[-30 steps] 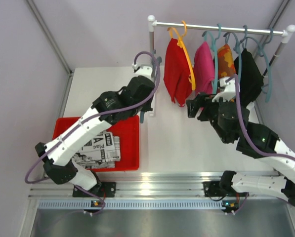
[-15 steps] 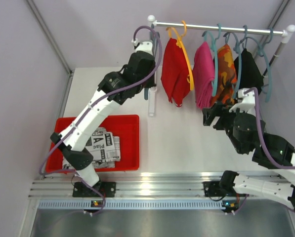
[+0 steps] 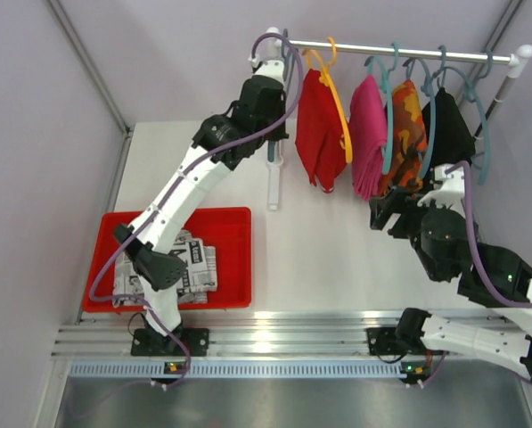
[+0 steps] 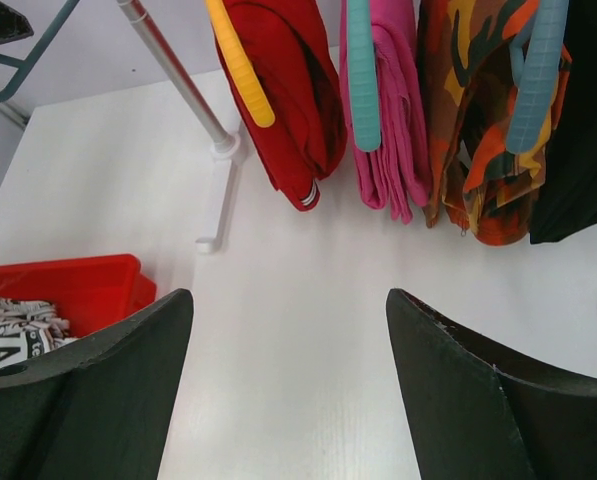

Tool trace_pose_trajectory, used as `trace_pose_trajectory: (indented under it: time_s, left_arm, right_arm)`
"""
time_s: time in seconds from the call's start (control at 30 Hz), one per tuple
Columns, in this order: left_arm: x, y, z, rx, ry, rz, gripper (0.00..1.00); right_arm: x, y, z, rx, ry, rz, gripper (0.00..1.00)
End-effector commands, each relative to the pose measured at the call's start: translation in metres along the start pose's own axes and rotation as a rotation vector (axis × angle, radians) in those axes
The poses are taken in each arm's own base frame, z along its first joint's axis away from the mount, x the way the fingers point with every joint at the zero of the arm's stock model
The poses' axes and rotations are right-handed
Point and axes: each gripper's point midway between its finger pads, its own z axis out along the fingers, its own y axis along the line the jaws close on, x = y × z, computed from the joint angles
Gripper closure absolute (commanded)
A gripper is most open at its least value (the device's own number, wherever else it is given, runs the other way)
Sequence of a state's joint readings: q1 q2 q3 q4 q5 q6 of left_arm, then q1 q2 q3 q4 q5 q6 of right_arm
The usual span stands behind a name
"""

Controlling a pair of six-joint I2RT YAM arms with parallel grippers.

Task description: Remove the trousers from the hanger

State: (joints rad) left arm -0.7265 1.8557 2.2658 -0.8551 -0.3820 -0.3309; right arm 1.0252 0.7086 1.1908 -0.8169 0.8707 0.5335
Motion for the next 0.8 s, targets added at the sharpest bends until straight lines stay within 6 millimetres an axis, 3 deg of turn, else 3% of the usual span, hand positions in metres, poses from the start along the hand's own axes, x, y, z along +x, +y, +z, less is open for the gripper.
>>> trace_pose_trajectory:
  time_s: [0.0,0.53,0.77]
  left_arm:
    - [-0.035,-0.004,0.006,0.048,-0.109,-0.026,1.0]
    - [-0.025,-0.001,0.05,0.083,-0.067,-0.032,1.0]
    - [-0.014,0.004,0.052,0.062,-0.041,-0.022,1.0]
  right_arm:
    - [0.0,-0.01,0.0,0.04,-0.007,0.012,0.22]
    - [0.006,-0.005,0.008,0.04,-0.014,-0.019,0.19]
    - [0.003,-0.002,0.01,0.043,-0.018,-0.041,0.08]
